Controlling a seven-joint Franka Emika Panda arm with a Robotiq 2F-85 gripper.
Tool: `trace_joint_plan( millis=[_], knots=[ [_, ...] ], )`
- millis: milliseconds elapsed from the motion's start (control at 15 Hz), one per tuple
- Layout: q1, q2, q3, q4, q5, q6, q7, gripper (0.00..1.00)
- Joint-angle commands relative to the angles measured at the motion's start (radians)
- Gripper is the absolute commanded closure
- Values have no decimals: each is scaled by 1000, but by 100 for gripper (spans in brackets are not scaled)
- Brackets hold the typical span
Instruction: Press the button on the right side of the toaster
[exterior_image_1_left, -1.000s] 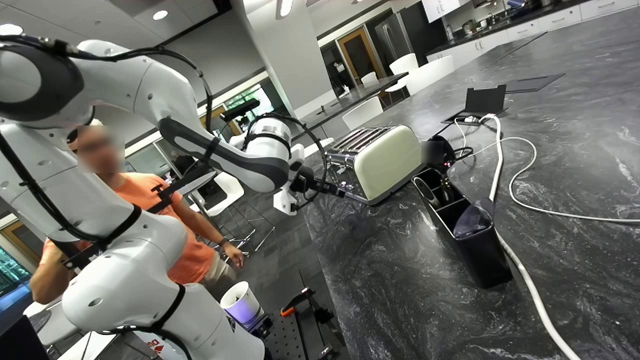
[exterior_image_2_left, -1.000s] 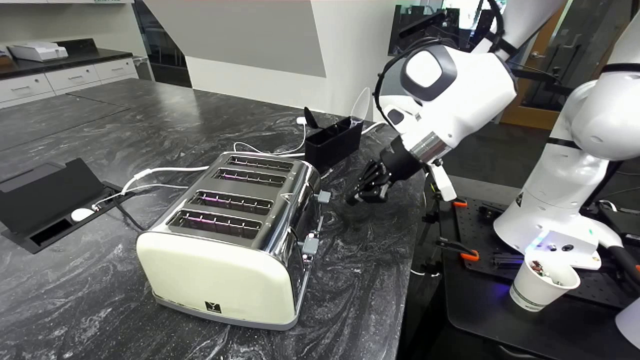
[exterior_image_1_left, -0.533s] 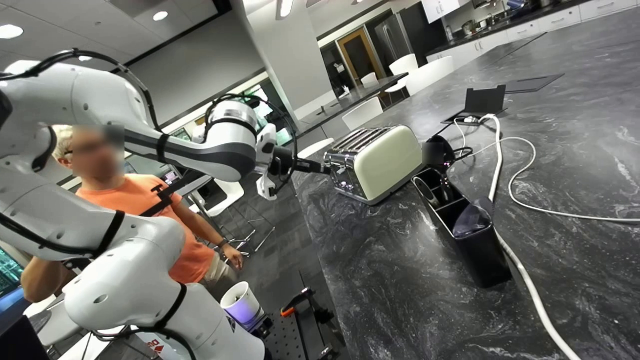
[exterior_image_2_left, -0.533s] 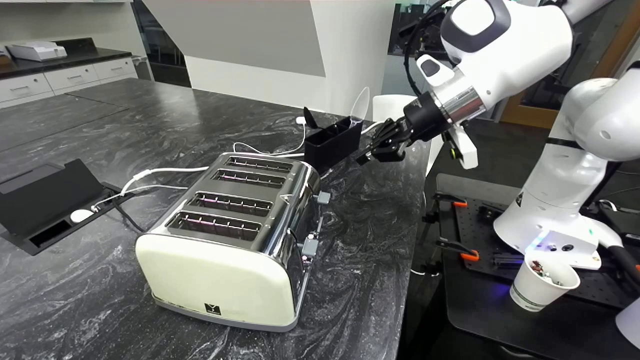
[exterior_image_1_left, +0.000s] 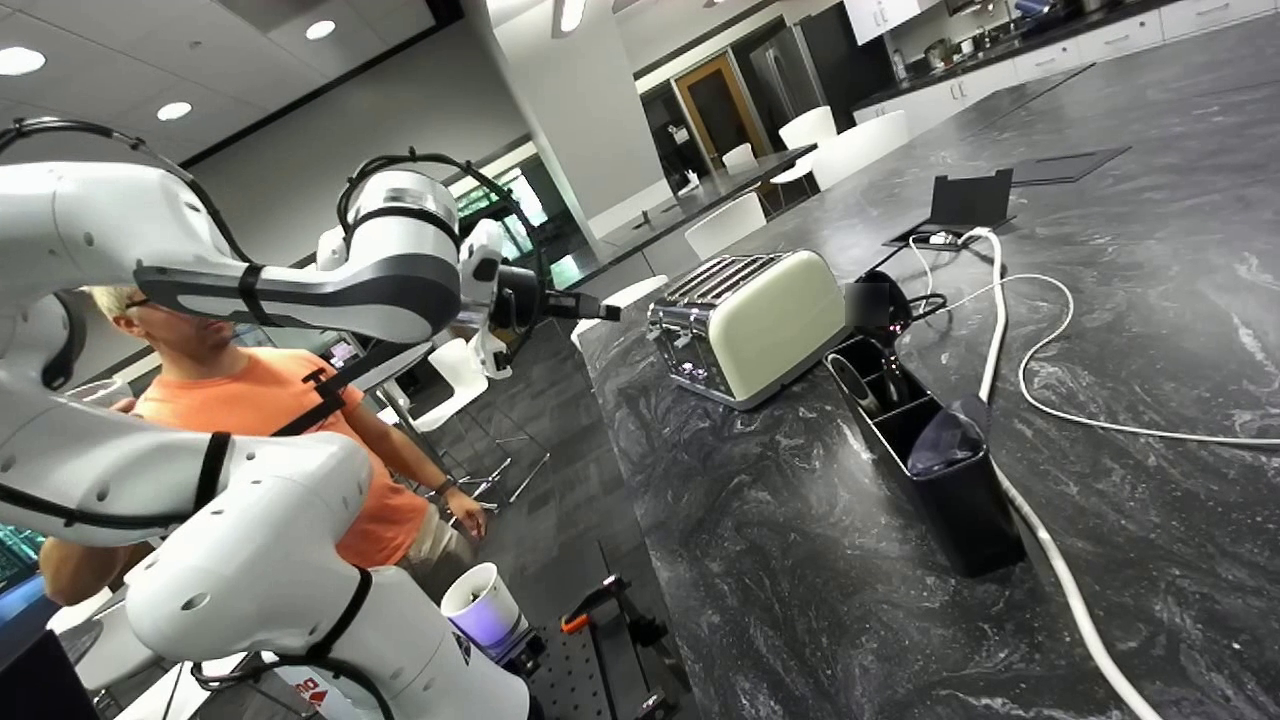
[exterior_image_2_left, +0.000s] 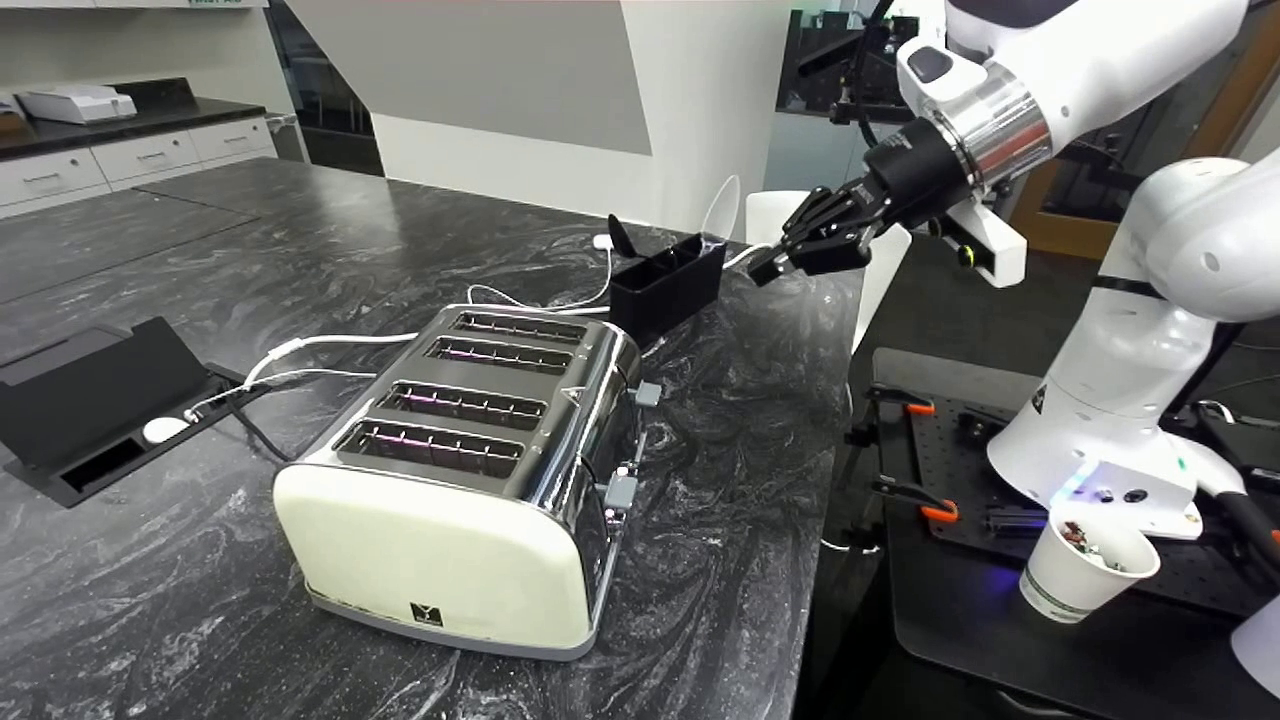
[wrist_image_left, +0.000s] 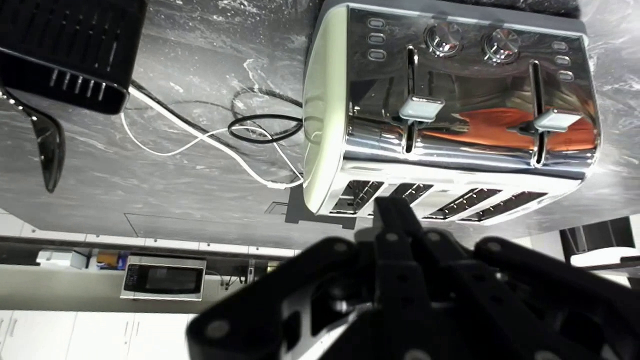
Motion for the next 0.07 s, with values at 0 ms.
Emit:
trace_joint_plan(
  millis=[0],
  knots=[
    [68,-12,-69,-9,-45,-1,13,100]
  ],
)
